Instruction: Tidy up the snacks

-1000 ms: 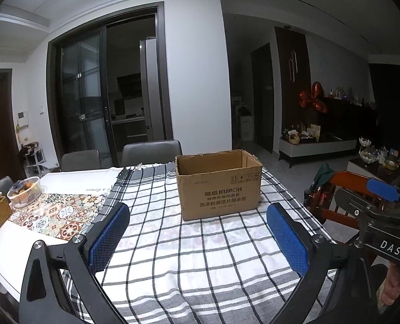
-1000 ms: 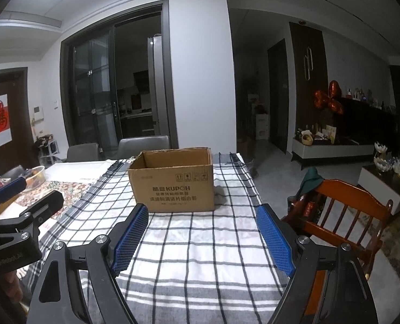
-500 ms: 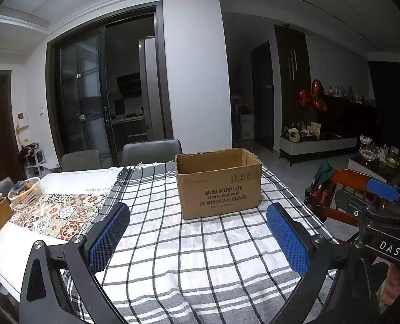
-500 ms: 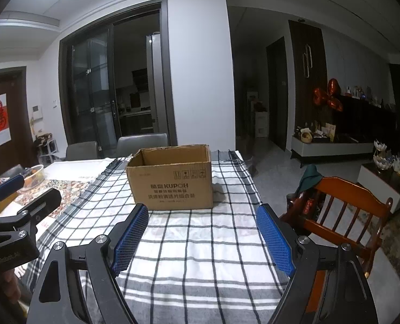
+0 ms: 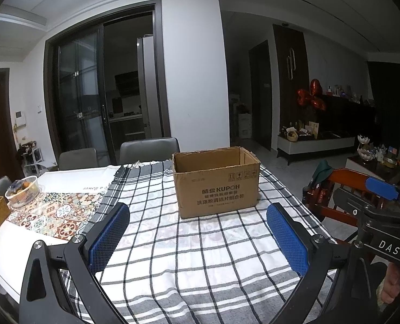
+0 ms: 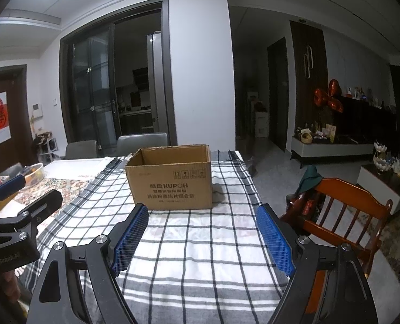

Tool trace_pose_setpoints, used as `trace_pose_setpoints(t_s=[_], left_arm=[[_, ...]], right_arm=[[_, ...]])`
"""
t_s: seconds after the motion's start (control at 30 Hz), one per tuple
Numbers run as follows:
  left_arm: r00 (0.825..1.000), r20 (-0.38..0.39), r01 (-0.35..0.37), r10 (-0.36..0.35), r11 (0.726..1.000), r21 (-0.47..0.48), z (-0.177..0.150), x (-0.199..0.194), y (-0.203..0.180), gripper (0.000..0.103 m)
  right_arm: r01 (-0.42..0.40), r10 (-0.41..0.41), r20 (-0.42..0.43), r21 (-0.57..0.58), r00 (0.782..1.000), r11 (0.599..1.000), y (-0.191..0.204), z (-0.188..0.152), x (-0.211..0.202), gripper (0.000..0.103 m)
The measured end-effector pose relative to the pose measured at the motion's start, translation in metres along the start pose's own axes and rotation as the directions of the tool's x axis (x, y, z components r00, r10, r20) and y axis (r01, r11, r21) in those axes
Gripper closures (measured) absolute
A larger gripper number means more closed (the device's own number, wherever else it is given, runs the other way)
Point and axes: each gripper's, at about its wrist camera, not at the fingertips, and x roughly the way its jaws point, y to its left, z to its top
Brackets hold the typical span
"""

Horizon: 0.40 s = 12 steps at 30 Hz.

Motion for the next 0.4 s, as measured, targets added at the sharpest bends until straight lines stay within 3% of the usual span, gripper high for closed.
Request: trace_pose_setpoints(t_s=[0.4], left_arm=[[1.000,-0.006,0.004,-0.004,1.000,-0.003,-0.0012,0.0010,0.0009,0.000]], right_arm=[[0.000,0.000,-0.006,-0.005,1.000,1.000,-0.0012,-0.0010,0.0021,0.020]])
